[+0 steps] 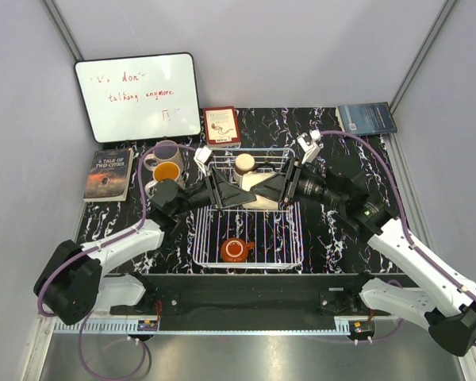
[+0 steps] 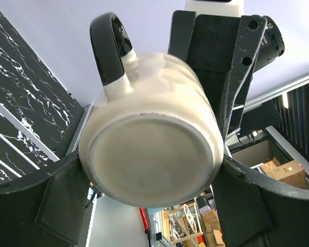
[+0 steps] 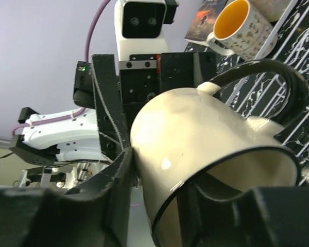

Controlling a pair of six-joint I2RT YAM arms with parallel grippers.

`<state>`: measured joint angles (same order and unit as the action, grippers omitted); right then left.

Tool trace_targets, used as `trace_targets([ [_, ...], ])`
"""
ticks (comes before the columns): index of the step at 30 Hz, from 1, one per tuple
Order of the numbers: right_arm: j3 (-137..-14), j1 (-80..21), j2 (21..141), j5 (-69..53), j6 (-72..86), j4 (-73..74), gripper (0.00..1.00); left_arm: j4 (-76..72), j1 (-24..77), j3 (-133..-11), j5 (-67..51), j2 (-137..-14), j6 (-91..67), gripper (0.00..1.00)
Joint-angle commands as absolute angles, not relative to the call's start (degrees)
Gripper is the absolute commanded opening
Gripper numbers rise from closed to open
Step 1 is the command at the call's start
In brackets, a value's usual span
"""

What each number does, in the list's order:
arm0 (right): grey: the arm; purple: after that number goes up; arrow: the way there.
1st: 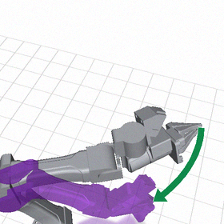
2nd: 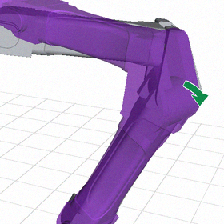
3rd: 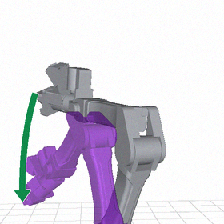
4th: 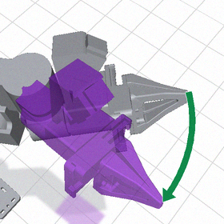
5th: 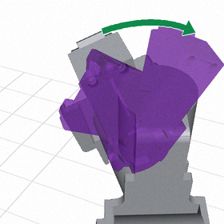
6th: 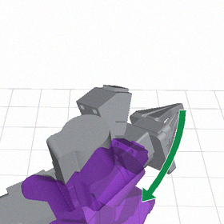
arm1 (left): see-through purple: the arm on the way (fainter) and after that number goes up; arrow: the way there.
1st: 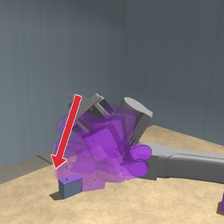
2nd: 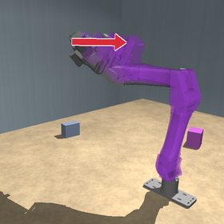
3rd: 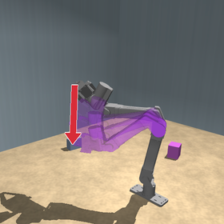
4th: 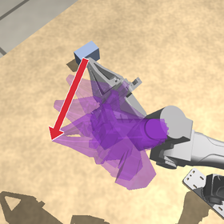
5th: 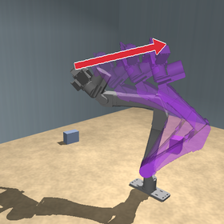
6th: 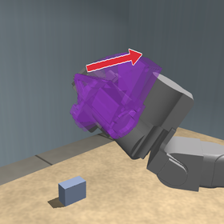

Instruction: Unload the cups from the dish rack

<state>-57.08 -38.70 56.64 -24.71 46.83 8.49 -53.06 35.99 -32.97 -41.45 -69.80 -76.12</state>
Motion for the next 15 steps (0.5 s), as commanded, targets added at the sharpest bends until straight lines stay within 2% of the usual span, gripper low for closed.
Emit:
trace_targets([
  [1,-57.57,-38.85,56.78,-27.60,46.14,3.43,0.30,-58.71,36.47,-36.21,-45.61,-69.96,-76.29,0.00],
  [3,-57.74,-38.85,56.60,-27.60,45.79,3.34,0.21,-57.05,36.48,-36.82,-45.88,-70.05,-75.77,0.00],
  [4,-57.83,-38.85,56.17,-27.42,45.70,3.43,0.09,-56.17,36.47,-37.09,-46.23,-70.14,-75.07,0.00],
  [5,-57.92,-38.76,56.08,-26.99,45.53,3.51,0.01,-55.21,36.39,-37.35,-46.49,-70.22,-74.71,0.11],
  [7,-58.01,-38.85,55.55,-26.46,45.26,4.04,0.00,-52.83,36.47,-38.23,-47.28,-70.57,-73.57,0.28],
  [10,-58.71,-38.85,55.02,-25.75,44.56,5.18,0.00,-51.33,36.30,-38.93,-48.16,-70.93,-72.78,0.46],
  [11,-58.97,-38.76,54.85,-25.32,44.39,5.36,0.00,-50.55,36.30,-39.20,-48.25,-70.93,-72.34,0.63],
  [12,-59.06,-38.85,54.32,-24.88,43.95,5.97,0.00,-48.71,36.30,-39.72,-48.51,-70.93,-71.46,0.73],
  [15,-59.94,-38.85,53.79,-22.94,42.64,7.72,0.00,-44.06,36.21,-40.69,-48.43,-70.75,-69.44,0.91],
])
